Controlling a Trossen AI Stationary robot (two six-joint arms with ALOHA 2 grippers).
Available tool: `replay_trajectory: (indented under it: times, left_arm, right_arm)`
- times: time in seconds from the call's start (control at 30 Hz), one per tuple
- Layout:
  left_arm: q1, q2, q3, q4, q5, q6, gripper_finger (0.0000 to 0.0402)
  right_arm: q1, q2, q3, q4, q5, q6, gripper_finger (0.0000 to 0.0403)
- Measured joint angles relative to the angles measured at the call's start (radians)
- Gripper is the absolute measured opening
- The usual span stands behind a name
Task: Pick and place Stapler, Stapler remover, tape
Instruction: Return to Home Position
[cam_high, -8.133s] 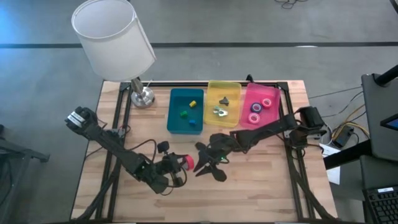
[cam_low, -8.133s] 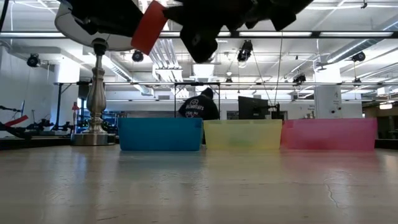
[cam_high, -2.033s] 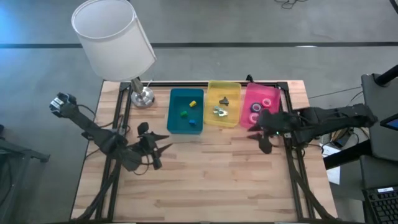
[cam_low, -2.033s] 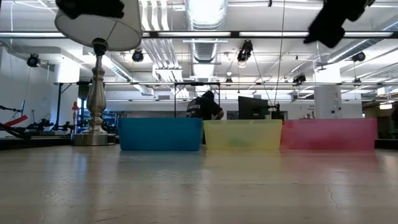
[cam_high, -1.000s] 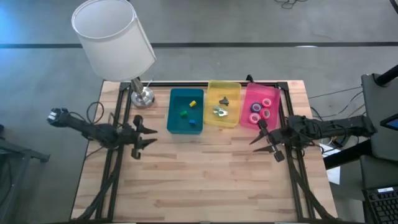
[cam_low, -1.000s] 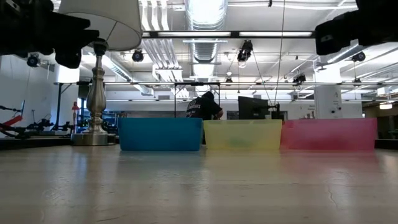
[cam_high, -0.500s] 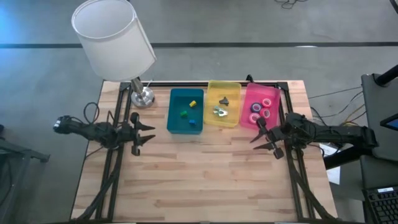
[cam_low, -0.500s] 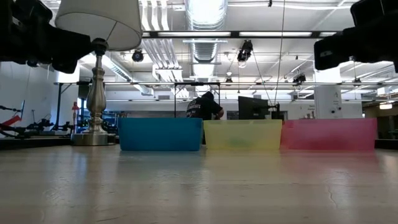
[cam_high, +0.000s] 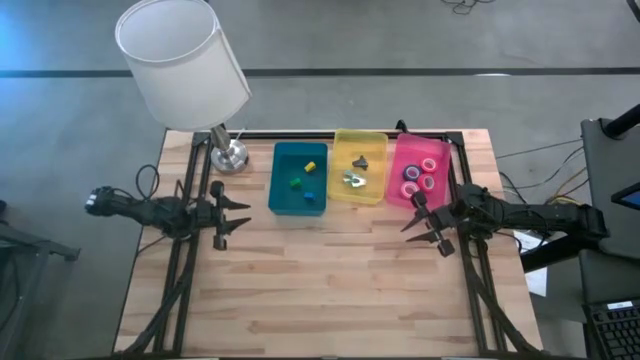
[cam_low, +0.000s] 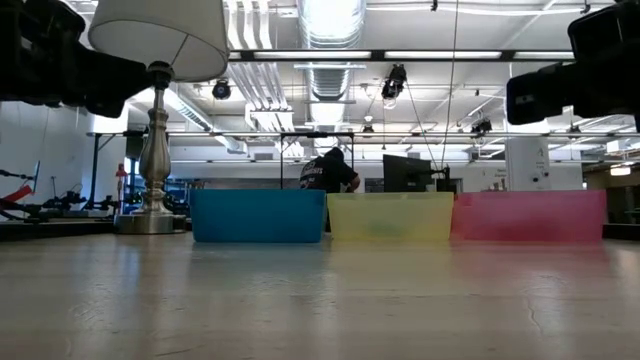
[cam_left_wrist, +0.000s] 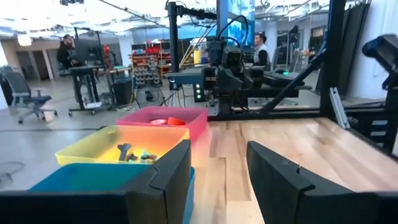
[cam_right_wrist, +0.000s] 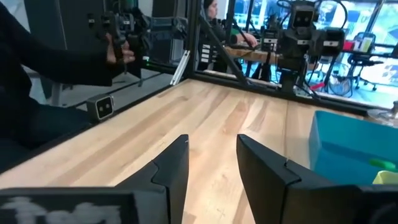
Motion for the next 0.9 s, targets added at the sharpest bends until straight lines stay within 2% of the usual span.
replay_trajectory:
  times: [0.27, 0.5, 0.67, 0.9]
  left_arm:
    - [0.0, 0.008, -0.001, 0.0, 0.0, -0.03, 0.0161]
    - [0.0, 0.008, -0.001, 0.0, 0.0, -0.031, 0.0161]
    - [0.0, 0.008, -0.002, 0.0, 0.0, -0.032, 0.0161]
    - [0.0, 0.008, -0.002, 0.0, 0.0, -0.031, 0.0161]
  right_arm:
    - [0.0, 0.0, 0.0, 0.0, 0.002, -0.136, 0.014]
    - [0.0, 0.0, 0.0, 0.004, 0.002, -0.087, 0.0138]
    - [0.0, -0.002, 0.0, 0.089, 0.006, -0.082, 0.0129]
    - [0.001, -0.022, 0.0, 0.073, 0.183, -0.012, 0.0119]
